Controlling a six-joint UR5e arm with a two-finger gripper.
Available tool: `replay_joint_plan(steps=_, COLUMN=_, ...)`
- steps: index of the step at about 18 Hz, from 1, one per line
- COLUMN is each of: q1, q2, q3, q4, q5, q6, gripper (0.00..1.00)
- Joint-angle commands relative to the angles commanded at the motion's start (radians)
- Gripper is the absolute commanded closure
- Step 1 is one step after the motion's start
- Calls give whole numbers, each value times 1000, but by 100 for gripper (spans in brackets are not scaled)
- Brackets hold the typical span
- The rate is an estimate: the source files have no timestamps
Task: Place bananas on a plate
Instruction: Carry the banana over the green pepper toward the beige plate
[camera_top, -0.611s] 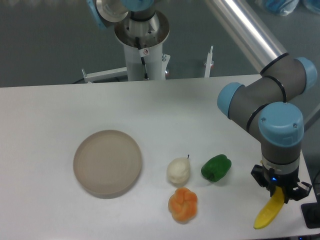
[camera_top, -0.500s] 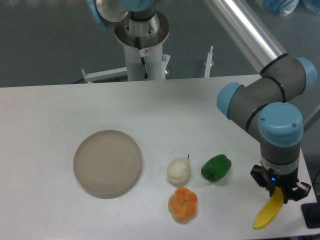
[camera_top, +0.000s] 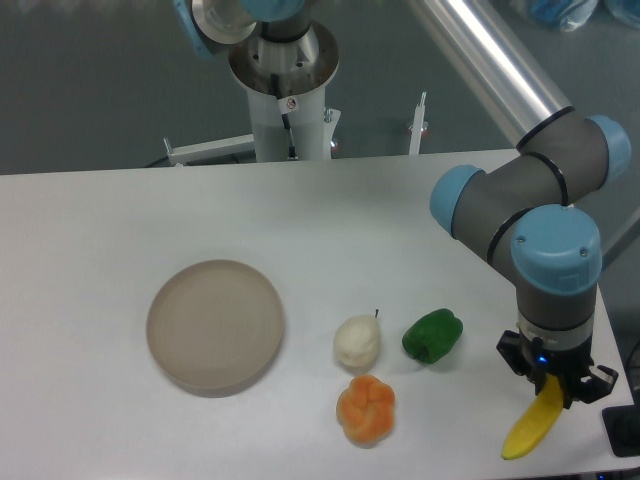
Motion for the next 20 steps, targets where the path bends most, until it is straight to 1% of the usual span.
replay_joint_plan(steps=2, q1=-21, q2=18, q3=-9, q4=-11, q5=-3, q6=-24, gripper=76)
replay_joint_plan(steps=4, q1=-38, q2=46, q3=-21, q4=-55, q5=-14, q6=-112, gripper=76)
replay_joint_plan(steps=5, q1=-47, q2=76, q3=-35, q4=-89, q5=-58, q6=-155, gripper=76)
replay_joint_plan(steps=6, q1=-58, q2=104, q3=-52, q4=-116, q5=-77, q6=-175, gripper=76)
replay_joint_plan(steps=7, q1=-72, q2=144, q3=-81, q4=-152, q5=-81, q6=-220, gripper=76)
replay_joint_plan(steps=10, q1=-100, q2=216, q3=-150, q4=-208, q5=-124, q6=-328, gripper=76)
replay_joint_plan(steps=13, q1=-136, q2=284, q3=-227, q4=-221, q5=-181, q6=-405, gripper=76)
replay_joint_plan(steps=15, q1=-169, q2=317, q3=-277, q4=-219, q5=-192, q6=-428, gripper=76)
replay_joint_plan(steps=16, q1=-190, q2=324, q3=-291, q4=-221, q5=-192, q6=-452, gripper=76)
replay_joint_plan(steps=18, q1=-230, q2=344, q3=-310, q4=-224, q5=-202, q6=-549, gripper=76)
replay_joint_plan(steps=20, q1=-297, q2=357, q3=-331, q4=-226, q5=-207, q6=-648, gripper=76)
